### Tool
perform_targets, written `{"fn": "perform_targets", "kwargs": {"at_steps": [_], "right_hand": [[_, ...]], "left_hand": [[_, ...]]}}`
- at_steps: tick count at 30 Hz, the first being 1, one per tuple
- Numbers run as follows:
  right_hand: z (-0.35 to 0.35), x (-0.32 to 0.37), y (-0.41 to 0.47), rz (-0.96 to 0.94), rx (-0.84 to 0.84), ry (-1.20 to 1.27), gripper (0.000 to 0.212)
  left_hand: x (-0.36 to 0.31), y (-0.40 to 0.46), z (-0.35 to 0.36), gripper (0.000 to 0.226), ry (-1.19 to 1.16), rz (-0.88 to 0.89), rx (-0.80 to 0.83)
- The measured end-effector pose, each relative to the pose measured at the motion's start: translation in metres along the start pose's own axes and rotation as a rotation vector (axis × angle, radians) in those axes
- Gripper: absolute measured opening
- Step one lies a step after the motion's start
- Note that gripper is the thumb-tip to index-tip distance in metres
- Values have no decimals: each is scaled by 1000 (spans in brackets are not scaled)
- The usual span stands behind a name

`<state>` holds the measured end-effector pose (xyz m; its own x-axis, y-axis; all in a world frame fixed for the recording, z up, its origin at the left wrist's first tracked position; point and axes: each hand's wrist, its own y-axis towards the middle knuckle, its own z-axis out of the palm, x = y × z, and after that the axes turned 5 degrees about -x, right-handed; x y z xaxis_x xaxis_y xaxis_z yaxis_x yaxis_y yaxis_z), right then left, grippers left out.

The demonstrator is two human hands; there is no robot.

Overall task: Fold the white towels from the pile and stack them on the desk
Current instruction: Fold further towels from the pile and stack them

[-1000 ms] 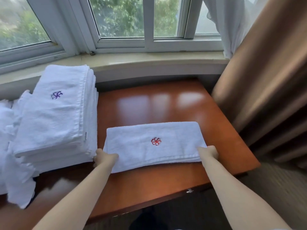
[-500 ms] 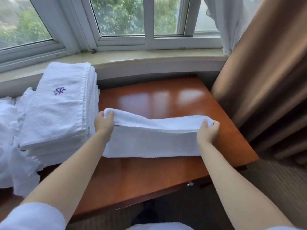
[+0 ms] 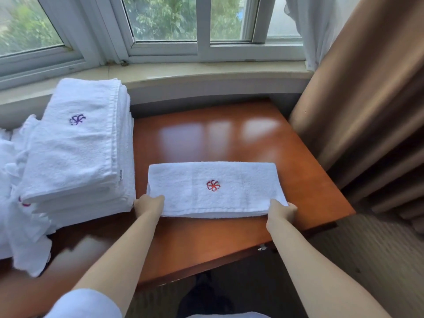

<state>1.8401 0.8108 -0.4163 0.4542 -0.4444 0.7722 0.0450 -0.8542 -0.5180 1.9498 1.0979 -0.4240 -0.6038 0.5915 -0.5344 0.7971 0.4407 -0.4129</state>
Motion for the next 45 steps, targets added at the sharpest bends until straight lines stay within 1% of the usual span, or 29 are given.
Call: {"fn": "perform_targets", "kwargs": {"at_steps": [2,3,4,5,7,9,11,12,14,16,18,20,22,24,25,26,27,29,30,32,34,35,37,39,40,41,43,44,45], "right_hand": [[1,7,-8,196,45,249,53],[1,10,-13,279,98,319,52],[1,14,-18,321,160,341,48],[2,18,-25,313,211,330,46],[5,30,-39,185,260,275,41],[8,52,-62,42,347,310,30],[12,78,-92,-53,473,399,22],[15,89,-108,-90,531,438,21],[19,109,-140,-166,639,463,23],[21,123,-173,-236,759,496,18],[23,133,-204,-281,889,531,22],[26,139,-233,-331,1008,516,25],[30,144,-262,-400,1111,485,21],[35,146,-293,-506,1216,463,17],[39,145,-311,-576,1280,438,10],[44,143,-328,-647,1344,382,7],[51,141,-344,-731,1385,280,9],[65,134,-374,-907,1377,47,30],[73,131,-387,-947,1353,-9,41],[91,123,-410,-952,1323,-13,52],[112,114,-433,-929,1262,62,53],[124,109,-444,-910,1205,124,51],[147,101,-466,-880,1079,251,41],[168,93,-482,-898,957,317,29],[177,89,-488,-905,896,342,22],[184,84,-493,-901,838,361,26],[195,73,-497,-866,726,384,39],[199,68,-498,-848,682,383,39],[202,63,-499,-831,659,377,38]], "left_hand": [[-9,-4,-7,33,-258,-46,71],[-15,-6,-12,31,-354,-54,93],[-24,-11,-18,32,-430,-58,115],[-34,-16,-24,37,-505,-64,146],[-55,-32,-42,45,-681,-108,278],[-73,-50,-65,44,-834,-100,447],[-86,-68,-93,46,-884,-8,577],[-92,-77,-107,42,-891,59,620],[-101,-91,-135,28,-919,202,688],[-107,-100,-162,18,-975,299,687],[-110,-99,-189,13,-1036,355,627],[-108,-93,-216,13,-1116,375,559],[-105,-85,-242,17,-1206,387,530],[-102,-76,-264,19,-1266,419,542],[-100,-71,-275,18,-1274,432,540],[-97,-66,-284,17,-1264,453,539],[-95,-61,-294,19,-1243,487,554],[-90,-48,-315,28,-1189,566,602],[-86,-41,-326,31,-1176,598,613],[-77,-21,-349,30,-1195,631,626],[-68,3,-370,27,-1269,578,635],[-64,15,-379,25,-1297,555,651],[-56,41,-395,23,-1309,545,709],[-46,69,-405,25,-1306,517,705],[-40,84,-408,27,-1269,497,643],[-32,99,-408,30,-1184,482,523],[-11,129,-399,31,-931,455,258],[0,143,-391,31,-813,454,180],[10,156,-381,30,-721,463,142]]}}
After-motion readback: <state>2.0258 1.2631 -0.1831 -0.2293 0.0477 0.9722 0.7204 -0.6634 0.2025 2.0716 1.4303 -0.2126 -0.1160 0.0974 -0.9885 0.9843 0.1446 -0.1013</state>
